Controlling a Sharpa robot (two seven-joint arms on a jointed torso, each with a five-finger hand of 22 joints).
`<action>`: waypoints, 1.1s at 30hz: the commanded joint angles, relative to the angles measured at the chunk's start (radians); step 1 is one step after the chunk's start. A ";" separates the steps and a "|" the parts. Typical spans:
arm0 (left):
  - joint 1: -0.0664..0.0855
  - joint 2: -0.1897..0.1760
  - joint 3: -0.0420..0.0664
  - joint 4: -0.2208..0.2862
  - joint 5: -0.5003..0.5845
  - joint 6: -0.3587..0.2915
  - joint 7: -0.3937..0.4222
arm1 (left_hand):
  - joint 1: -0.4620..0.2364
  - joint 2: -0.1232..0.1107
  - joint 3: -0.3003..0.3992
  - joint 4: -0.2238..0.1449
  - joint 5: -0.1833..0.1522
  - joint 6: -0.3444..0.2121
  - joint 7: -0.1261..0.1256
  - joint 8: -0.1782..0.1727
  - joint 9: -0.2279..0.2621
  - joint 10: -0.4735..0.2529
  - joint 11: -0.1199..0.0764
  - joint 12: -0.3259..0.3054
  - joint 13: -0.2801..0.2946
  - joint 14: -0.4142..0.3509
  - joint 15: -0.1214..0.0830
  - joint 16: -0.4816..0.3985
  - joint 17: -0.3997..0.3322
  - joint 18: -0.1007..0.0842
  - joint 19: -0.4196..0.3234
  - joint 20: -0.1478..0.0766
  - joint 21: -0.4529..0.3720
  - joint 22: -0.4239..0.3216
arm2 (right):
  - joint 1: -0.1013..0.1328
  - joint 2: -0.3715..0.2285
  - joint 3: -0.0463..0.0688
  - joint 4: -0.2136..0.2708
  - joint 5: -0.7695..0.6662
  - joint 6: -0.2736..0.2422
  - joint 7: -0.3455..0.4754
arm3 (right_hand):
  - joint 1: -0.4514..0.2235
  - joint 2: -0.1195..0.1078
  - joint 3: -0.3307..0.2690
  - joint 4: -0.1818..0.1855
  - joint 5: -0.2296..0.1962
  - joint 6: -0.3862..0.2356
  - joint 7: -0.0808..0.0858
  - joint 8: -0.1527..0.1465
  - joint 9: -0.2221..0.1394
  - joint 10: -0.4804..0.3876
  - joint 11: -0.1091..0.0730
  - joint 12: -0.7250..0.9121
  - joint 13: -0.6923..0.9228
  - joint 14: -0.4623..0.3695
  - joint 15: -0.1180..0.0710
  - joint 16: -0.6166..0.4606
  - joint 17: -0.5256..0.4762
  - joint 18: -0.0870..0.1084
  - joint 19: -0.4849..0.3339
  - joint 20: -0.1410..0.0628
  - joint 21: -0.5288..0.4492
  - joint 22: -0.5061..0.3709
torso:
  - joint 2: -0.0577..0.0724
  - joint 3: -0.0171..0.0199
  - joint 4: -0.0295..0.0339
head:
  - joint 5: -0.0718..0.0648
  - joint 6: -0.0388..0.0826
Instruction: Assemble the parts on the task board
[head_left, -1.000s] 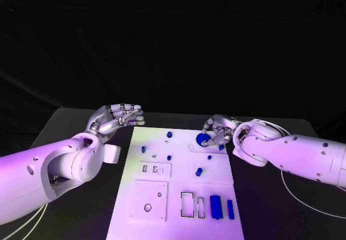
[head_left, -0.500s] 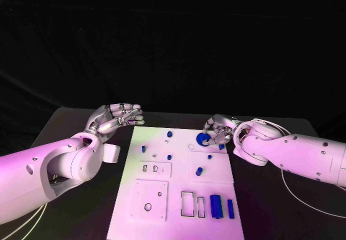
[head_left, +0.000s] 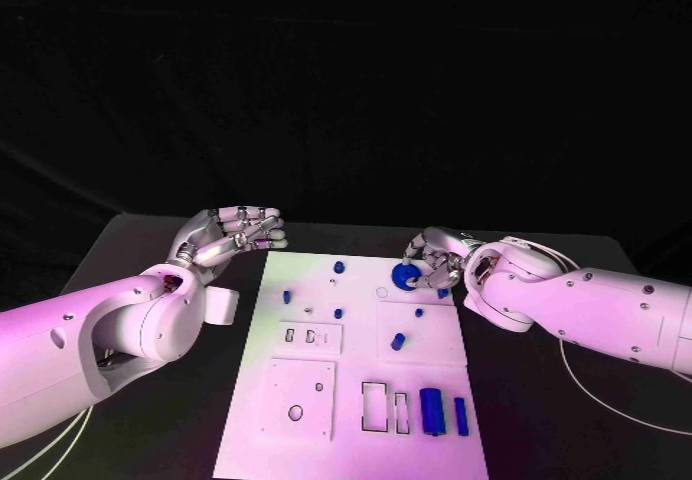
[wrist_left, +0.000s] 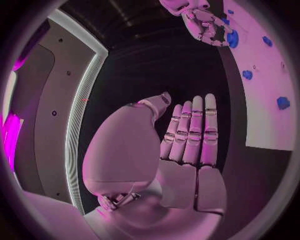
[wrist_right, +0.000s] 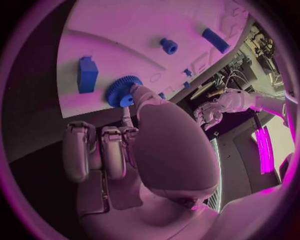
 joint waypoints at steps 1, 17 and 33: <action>0.001 0.002 0.001 0.001 0.003 0.019 0.005 | -0.008 0.002 0.005 0.000 0.001 -0.004 0.005 -0.004 -0.001 0.007 0.001 -0.004 -0.001 -0.006 0.004 -0.004 0.002 0.002 -0.008 0.000 -0.001 -0.001 | -0.007 -0.001 -0.005 0.002 -0.034 -0.035 0.001 | -0.017 0.000 0.023 -0.003 0.005 0.042 -0.019 0.009 0.000 0.094 -0.011 0.008 0.248 0.100 -0.009 0.005 0.242 -0.010 0.005 -0.003 0.008 0.104 | -0.001 -0.0004 0.0008 | -0.001 0.000; 0.001 0.006 0.001 -0.006 0.003 0.020 0.005 | -0.006 0.004 0.008 -0.003 0.001 -0.003 0.005 -0.004 -0.001 0.008 0.000 -0.005 -0.001 -0.005 0.004 -0.006 0.002 0.002 -0.008 0.000 0.000 -0.001 | 0.005 0.022 -0.002 0.134 -0.239 -0.198 -0.020 | -0.049 -0.019 0.057 -0.006 0.003 0.072 -0.029 0.006 -0.003 0.100 -0.021 0.016 0.256 0.102 -0.017 0.007 0.252 -0.016 0.022 -0.011 0.029 0.130 | -0.003 -0.0003 0.0028 | 0.001 0.009; 0.001 0.014 0.000 -0.006 0.003 0.022 0.004 | -0.006 0.004 0.008 -0.003 0.001 -0.003 0.005 -0.004 -0.001 0.008 0.000 -0.005 -0.001 -0.005 0.004 -0.006 0.002 0.002 -0.008 0.000 0.000 -0.001 | -0.007 0.184 -0.004 0.068 -0.307 -0.183 -0.055 | -0.053 -0.022 0.059 -0.006 0.003 0.072 -0.030 0.004 -0.003 0.100 -0.021 0.015 0.255 0.102 -0.018 0.007 0.254 -0.016 0.022 -0.012 0.029 0.131 | 0.001 -0.0032 0.0069 | 0.005 0.009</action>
